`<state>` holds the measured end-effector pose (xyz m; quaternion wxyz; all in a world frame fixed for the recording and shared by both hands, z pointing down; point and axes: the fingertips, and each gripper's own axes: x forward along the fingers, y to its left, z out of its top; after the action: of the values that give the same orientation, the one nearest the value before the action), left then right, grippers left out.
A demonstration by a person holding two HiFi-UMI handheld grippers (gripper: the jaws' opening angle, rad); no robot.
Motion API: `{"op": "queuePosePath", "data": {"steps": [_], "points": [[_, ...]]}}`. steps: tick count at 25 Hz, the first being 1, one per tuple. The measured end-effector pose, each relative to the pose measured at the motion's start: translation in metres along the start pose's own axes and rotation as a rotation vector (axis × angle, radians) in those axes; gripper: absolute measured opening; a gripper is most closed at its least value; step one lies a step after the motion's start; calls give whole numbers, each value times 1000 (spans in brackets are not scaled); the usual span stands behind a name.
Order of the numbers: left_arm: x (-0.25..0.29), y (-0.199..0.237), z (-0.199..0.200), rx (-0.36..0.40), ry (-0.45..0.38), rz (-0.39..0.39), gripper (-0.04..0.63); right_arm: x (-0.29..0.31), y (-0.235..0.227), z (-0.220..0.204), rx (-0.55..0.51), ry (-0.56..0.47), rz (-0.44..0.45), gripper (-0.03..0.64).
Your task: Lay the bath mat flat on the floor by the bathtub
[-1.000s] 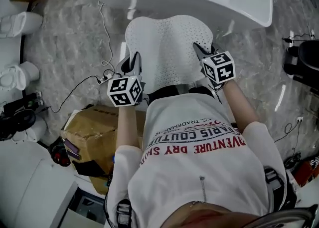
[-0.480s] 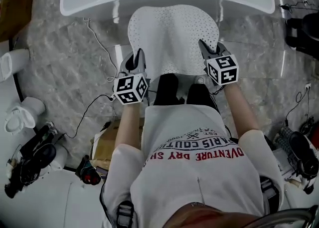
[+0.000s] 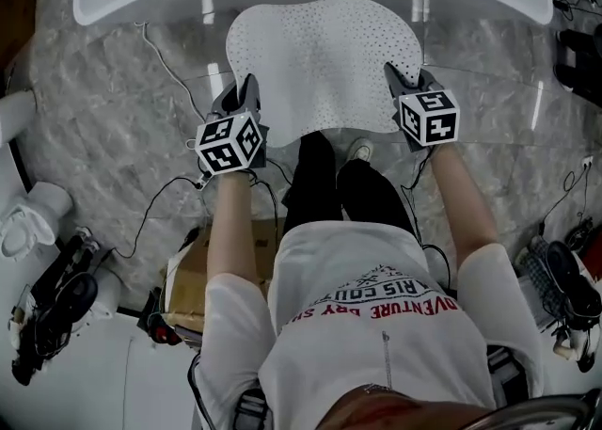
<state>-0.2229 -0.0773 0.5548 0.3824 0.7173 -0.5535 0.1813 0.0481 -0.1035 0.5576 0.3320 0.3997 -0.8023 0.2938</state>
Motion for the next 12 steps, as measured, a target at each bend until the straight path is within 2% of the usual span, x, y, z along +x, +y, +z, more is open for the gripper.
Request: {"op": "queuePosePath", "data": {"steps": [3, 12], "points": [[47, 24, -31, -17, 20, -15, 16, 45, -19, -35, -31, 5, -4, 18], [187, 82, -140, 83, 82, -4, 17, 181, -88, -138, -61, -18, -41, 18]]}}
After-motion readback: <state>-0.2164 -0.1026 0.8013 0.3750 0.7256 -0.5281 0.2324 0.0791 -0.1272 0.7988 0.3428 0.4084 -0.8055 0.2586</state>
